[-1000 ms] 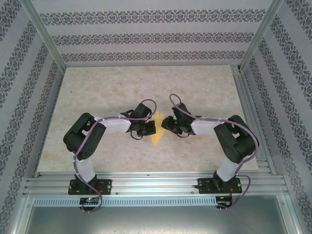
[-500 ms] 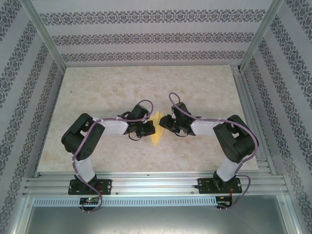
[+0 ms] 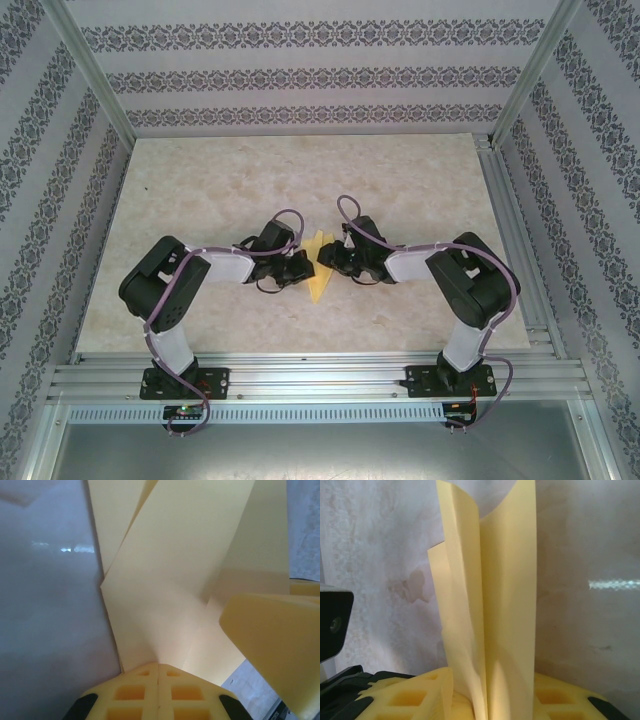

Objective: Fold a paper plane with a square sheet of paper (pick it up from the middle)
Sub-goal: Turn over the paper at the center of the table.

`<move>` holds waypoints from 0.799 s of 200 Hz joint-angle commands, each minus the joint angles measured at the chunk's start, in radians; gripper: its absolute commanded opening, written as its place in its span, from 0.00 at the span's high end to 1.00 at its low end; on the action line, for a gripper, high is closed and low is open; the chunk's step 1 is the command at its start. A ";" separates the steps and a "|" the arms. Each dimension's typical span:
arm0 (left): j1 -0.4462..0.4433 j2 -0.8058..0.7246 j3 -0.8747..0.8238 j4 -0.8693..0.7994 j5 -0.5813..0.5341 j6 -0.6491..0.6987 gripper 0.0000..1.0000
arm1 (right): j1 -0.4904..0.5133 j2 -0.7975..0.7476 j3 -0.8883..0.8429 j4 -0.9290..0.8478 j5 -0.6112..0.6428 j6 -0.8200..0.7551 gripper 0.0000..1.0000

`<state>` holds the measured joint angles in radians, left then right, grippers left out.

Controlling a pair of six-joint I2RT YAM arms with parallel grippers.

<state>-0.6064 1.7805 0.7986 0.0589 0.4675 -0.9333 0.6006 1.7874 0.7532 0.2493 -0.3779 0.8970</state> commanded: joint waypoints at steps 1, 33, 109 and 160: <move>0.019 -0.028 -0.023 0.030 0.026 -0.029 0.99 | 0.013 0.044 0.023 0.046 -0.033 -0.011 0.66; 0.028 -0.032 -0.024 0.043 0.041 -0.034 1.00 | 0.012 0.070 0.035 0.092 -0.074 -0.026 0.69; 0.046 -0.050 -0.045 0.073 0.060 -0.048 0.99 | 0.003 0.056 0.027 0.114 -0.093 -0.040 0.92; 0.055 -0.148 -0.064 0.102 0.077 -0.079 0.93 | 0.000 -0.067 0.047 -0.062 -0.026 -0.132 1.00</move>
<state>-0.5674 1.7233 0.7536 0.0933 0.5205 -0.9817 0.6003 1.8191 0.7731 0.3084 -0.4541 0.8528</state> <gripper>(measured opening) 0.066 0.047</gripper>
